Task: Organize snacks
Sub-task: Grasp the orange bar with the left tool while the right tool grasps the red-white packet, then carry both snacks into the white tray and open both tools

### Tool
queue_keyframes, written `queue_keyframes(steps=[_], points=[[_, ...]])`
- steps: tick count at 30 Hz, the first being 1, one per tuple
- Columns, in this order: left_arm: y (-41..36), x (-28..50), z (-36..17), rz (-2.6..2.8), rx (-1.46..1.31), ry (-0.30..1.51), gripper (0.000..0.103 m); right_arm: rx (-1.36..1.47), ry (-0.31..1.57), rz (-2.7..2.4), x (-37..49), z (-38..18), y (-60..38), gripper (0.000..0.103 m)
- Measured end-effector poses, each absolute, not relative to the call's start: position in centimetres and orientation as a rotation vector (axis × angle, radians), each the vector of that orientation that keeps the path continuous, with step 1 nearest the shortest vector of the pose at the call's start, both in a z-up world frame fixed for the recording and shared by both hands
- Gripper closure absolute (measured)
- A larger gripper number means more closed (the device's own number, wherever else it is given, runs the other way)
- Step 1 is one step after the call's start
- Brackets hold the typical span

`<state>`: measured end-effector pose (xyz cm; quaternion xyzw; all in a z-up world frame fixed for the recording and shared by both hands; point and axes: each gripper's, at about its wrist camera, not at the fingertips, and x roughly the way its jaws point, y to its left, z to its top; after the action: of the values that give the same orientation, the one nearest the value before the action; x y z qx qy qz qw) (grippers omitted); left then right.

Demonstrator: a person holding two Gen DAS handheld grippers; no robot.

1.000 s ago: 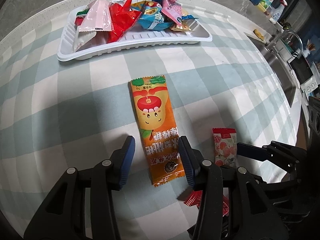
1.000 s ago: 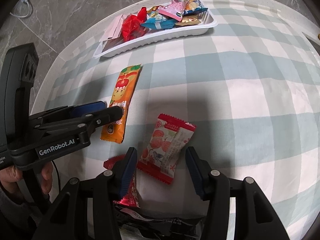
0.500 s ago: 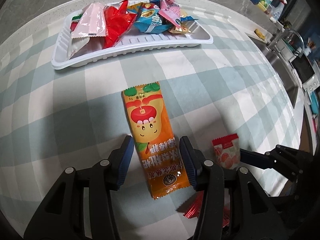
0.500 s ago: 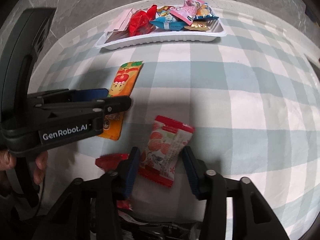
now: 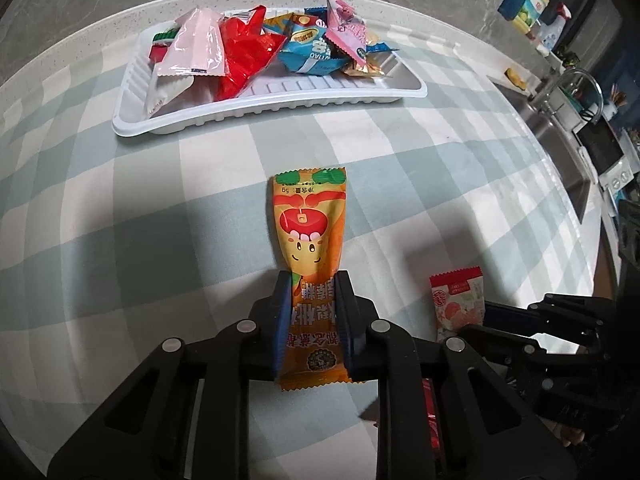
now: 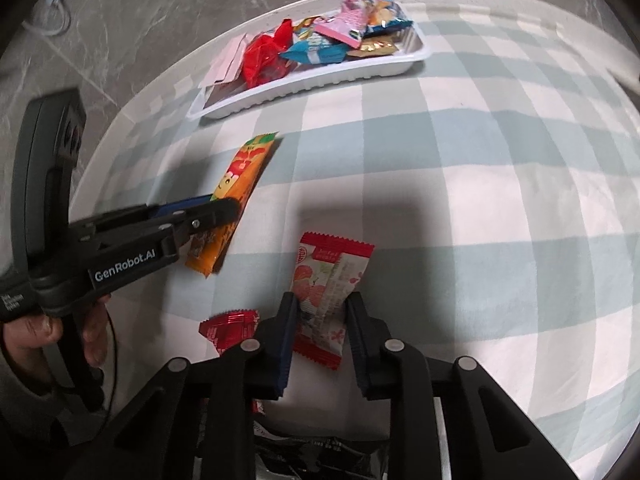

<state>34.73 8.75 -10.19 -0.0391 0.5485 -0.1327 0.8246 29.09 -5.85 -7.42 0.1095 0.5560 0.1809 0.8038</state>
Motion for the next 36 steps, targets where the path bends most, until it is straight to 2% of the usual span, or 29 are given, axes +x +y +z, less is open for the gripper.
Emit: queue_keyframes(steps=[8,15,18,20,23,26,30,33,36], points=[[10.1,34.7,-8.8,-0.295,-0.155,1.146,0.084,0.358,1.195,0.415,29.4,-7.2,-7.2,0.087],[11.0,34.9,-8.5,-0.277,-0.170,1.143,0.084,0.293,1.211,0.415,29.7,-7.5,-6.3,0.088],[11.0,34.9,-8.6,-0.274,-0.168,1.145,0.084,0.209,1.194,0.412,29.4,-7.2,-5.1,0.084],[11.0,34.9,-8.6,-0.276,-0.170,1.146,0.084,0.165,1.204,0.410,29.4,-7.4,-4.2,0.072],[11.0,34.9,-8.7,-0.268,-0.169,1.145,0.084,0.095,1.205,0.408,29.2,-7.6,-3.0,0.064],[11.1,35.0,-8.8,-0.263,-0.173,1.148,0.084,0.017,1.192,0.390,29.3,-7.5,-1.8,0.063],[10.9,35.1,-9.0,-0.263,-0.172,1.151,0.084,-0.090,1.170,0.372,29.6,-7.5,-0.4,0.063],[10.9,35.1,-9.0,-0.263,-0.171,1.153,0.084,-0.130,1.152,0.377,29.7,-7.5,-0.1,0.068],[10.9,35.1,-9.0,-0.263,-0.171,1.152,0.084,-0.037,1.161,0.408,30.2,-7.5,-1.5,0.077]])
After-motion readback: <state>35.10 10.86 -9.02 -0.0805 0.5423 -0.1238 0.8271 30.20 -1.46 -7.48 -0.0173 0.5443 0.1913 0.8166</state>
